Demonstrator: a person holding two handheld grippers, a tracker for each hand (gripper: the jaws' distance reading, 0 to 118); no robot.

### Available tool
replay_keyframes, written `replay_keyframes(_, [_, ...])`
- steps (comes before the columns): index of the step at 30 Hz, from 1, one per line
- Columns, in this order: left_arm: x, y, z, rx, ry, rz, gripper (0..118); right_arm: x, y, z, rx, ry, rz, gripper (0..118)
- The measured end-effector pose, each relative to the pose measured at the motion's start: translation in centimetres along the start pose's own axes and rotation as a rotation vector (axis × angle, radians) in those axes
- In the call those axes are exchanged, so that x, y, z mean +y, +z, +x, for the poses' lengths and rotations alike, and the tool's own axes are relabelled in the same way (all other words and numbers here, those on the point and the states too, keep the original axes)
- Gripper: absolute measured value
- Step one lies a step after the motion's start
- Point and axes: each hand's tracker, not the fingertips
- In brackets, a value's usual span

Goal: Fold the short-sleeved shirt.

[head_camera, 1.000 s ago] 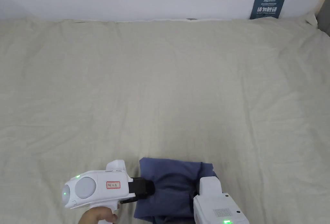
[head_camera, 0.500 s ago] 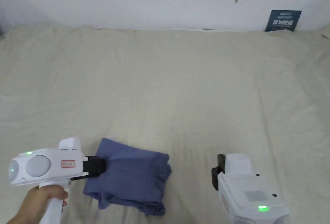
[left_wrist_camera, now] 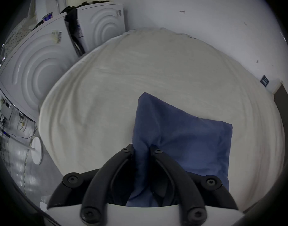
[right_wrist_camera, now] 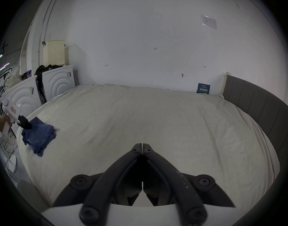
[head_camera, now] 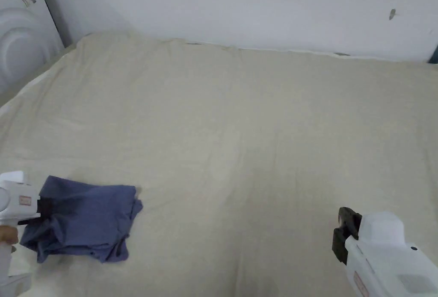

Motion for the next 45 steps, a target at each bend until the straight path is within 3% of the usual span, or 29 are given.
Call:
replay_keyframes(3, [0.0,0.1,-0.2,-0.008,-0.012,0.008,18,0.3,-0.4,-0.4,0.006,0.007,0.001,2])
replay_keyframes(5, [0.2,0.1,0.1,-0.017,-0.017,0.014,27,0.5,-0.4,-0.3,0.008,0.010,0.000,2])
replay_keyframes(8, [0.4,0.6,0.8,-0.027,0.001,-0.001,106,0.8,0.0,0.1,0.009,0.006,0.008,2])
replay_keyframes(9, [0.3,1.3,1.3,-0.036,0.007,0.008,118,0.9,0.4,0.3,0.008,0.004,0.015,2])
replay_keyframes(13, [0.8,5.1,3.6,-0.072,0.021,0.117,110,1.8,2.1,1.7,-0.005,-0.014,0.056,2])
replay_keyframes(21, [0.1,18.2,12.0,-0.198,0.105,0.489,110,5.3,6.7,5.3,-0.039,-0.023,0.174,2])
replay_keyframes(27, [-2.2,26.8,19.9,-0.251,0.041,0.766,110,8.3,10.9,8.5,-0.093,-0.010,0.310,2])
replay_keyframes(34, [-5.8,31.1,27.9,-0.298,-0.045,0.940,110,9.8,15.2,11.7,-0.138,-0.001,0.416,2])
replay_keyframes(38, [-7.7,31.0,31.3,-0.314,-0.105,0.998,102,9.9,16.7,12.9,-0.169,0.016,0.454,2])
replay_keyframes(41, [-9.0,30.9,33.3,-0.344,-0.122,1.011,83,9.6,17.4,13.8,-0.183,0.015,0.462,2])
replay_keyframes(42, [-9.5,30.7,33.8,-0.351,-0.127,1.018,68,9.6,17.6,14.0,-0.190,0.012,0.464,2])
replay_keyframes(44, [-10.2,30.5,34.7,-0.355,-0.143,1.029,19,9.3,17.8,14.4,-0.202,0.010,0.469,2])
replay_keyframes(45, [-10.4,30.4,35.2,-0.344,-0.155,1.031,1,9.3,17.9,14.7,-0.206,0.007,0.467,2])
